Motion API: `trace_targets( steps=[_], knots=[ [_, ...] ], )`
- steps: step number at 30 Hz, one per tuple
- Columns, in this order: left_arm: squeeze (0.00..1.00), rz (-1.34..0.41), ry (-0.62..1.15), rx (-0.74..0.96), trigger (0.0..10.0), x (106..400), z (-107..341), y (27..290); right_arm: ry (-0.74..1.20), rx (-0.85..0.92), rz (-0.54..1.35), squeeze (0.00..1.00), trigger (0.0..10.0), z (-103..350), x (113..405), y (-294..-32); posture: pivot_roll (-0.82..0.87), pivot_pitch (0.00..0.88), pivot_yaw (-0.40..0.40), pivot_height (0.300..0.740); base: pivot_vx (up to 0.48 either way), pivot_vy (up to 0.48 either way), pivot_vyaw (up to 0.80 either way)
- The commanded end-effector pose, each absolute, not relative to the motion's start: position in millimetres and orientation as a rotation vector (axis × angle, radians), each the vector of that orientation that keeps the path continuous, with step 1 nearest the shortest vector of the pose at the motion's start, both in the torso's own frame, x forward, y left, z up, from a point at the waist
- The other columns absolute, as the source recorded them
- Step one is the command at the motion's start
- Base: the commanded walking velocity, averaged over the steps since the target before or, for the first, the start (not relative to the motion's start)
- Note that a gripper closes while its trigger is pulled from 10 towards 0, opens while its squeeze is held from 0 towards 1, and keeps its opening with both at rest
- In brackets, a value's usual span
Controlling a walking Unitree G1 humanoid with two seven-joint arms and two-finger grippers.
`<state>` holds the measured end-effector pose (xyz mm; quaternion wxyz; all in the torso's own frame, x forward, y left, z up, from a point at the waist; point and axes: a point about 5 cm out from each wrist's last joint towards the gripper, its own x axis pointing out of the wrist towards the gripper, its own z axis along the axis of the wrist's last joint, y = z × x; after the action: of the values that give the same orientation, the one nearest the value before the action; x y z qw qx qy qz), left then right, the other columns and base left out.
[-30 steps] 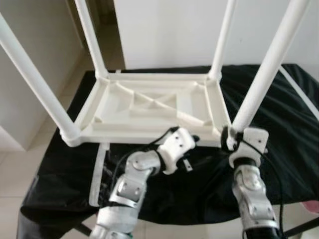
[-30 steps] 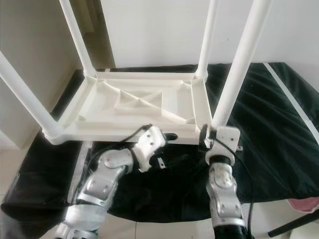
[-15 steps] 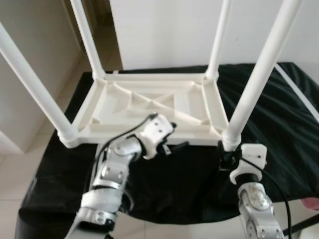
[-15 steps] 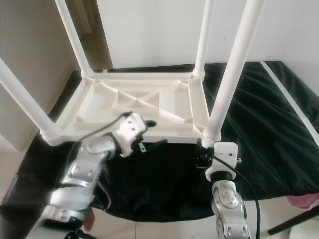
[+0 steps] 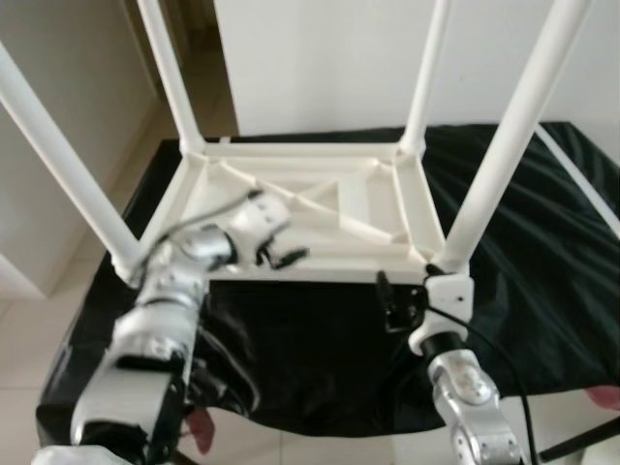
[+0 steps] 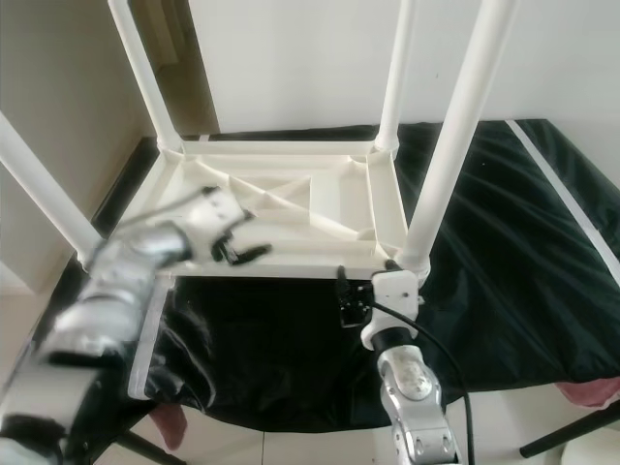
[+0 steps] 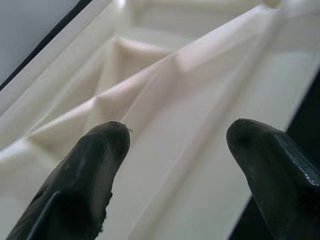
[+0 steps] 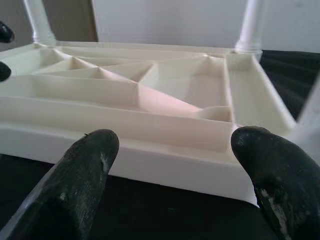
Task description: Building children table
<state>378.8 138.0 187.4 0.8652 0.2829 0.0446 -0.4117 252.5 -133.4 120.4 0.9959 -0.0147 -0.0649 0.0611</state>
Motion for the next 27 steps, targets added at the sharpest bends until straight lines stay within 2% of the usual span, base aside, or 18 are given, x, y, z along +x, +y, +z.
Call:
trace_targets(
  steps=[1,4,7,17,22,27],
  knots=[
    [0.00,-0.328,-0.005,0.588,10.0,394,191,166,-0.133,-0.028,0.131,0.00,10.0,122,254,-132,-0.07,0.008,0.064,0.740,0.000,0.000,0.00],
    [0.00,-0.294,0.006,0.618,10.0,396,192,173,-0.134,-0.025,0.144,0.00,10.0,123,255,-131,-0.06,0.009,0.066,0.740,0.000,0.000,0.00],
    [0.00,-0.226,0.013,0.729,10.0,398,194,185,-0.139,-0.026,0.159,0.00,10.0,124,258,-130,-0.06,0.011,0.067,0.740,0.000,0.000,0.00],
    [0.00,-0.188,0.039,1.000,10.0,398,190,201,-0.174,-0.014,0.144,0.00,10.0,135,273,-137,-0.05,0.005,0.070,0.740,0.000,0.000,0.00],
    [0.00,-0.161,0.041,1.160,10.0,398,191,209,-0.187,-0.030,0.082,0.00,10.0,139,282,-157,-0.04,0.000,0.070,0.740,0.000,0.000,0.00],
    [0.00,-0.279,0.110,1.130,10.0,393,175,203,-0.187,-0.045,0.051,0.00,10.0,139,285,-169,-0.04,0.000,0.071,0.740,0.000,0.000,0.00]
  ],
)
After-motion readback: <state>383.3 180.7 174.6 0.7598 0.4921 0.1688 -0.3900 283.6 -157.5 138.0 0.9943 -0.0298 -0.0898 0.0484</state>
